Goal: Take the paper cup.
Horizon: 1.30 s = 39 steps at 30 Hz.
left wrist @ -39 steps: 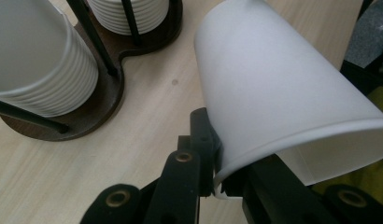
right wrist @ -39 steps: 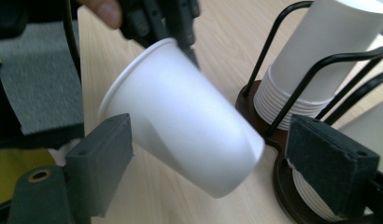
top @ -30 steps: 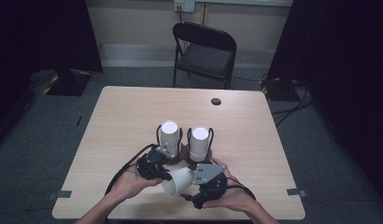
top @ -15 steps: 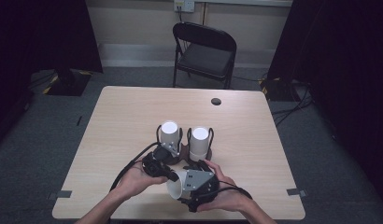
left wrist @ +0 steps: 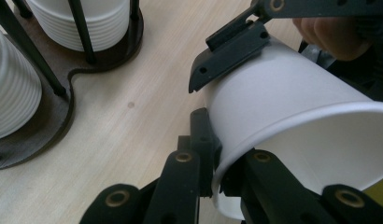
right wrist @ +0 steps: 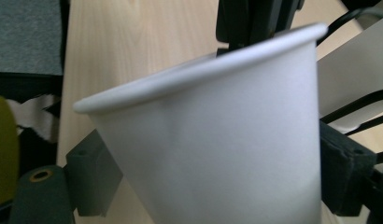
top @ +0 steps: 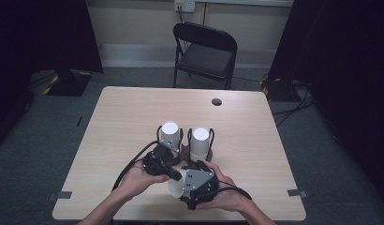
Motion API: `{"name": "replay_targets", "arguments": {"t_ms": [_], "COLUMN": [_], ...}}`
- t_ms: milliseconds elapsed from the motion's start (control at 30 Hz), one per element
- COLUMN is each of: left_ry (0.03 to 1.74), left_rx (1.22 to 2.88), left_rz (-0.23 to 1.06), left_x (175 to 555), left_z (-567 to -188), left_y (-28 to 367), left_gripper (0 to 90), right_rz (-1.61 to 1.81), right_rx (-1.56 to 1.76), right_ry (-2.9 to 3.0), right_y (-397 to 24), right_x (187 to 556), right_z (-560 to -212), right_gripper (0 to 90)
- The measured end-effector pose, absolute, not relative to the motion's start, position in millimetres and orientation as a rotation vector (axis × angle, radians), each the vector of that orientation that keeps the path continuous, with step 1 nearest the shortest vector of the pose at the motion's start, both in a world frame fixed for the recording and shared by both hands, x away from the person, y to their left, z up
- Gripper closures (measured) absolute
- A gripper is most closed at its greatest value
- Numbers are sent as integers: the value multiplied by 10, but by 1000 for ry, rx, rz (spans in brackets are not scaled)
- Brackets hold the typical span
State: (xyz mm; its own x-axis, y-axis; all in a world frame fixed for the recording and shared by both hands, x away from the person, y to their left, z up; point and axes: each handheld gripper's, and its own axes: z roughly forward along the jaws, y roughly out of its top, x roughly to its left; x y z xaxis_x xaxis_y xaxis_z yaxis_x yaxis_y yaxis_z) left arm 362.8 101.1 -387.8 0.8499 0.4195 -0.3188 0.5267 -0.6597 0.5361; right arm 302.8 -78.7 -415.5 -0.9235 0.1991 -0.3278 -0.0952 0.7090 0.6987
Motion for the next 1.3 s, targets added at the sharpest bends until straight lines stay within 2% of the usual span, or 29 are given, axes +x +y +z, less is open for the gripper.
{"name": "replay_targets", "arguments": {"t_ms": [267,367,700,1067,1233,1300], "left_ry": [712,734,743,768,789,794], "left_rx": [2380,2367,2379,2337,2309,2289], "left_rz": [-220,-238,-232,-218,-178,-156], "left_x": [3627,3652,3633,3613,3603,3582], "left_z": [-3887,-3896,-3915,-3937,-3957,-3952], "left_y": [981,963,918,956,989,1000], "left_gripper": [871,882,882,872,811,812], "right_rz": [1062,1115,1085,1106,1113,1116], "right_rx": [32,64,47,57,77,92], "right_ry": [2488,2468,2446,2445,2447,2443], "right_y": [-723,-732,-705,-739,-771,-783], "right_x": [2974,2973,2921,2921,2934,2942], "right_z": [-4110,-4086,-4070,-4057,-4056,-4062], "right_gripper": [170,205,199,234,236,235]}}
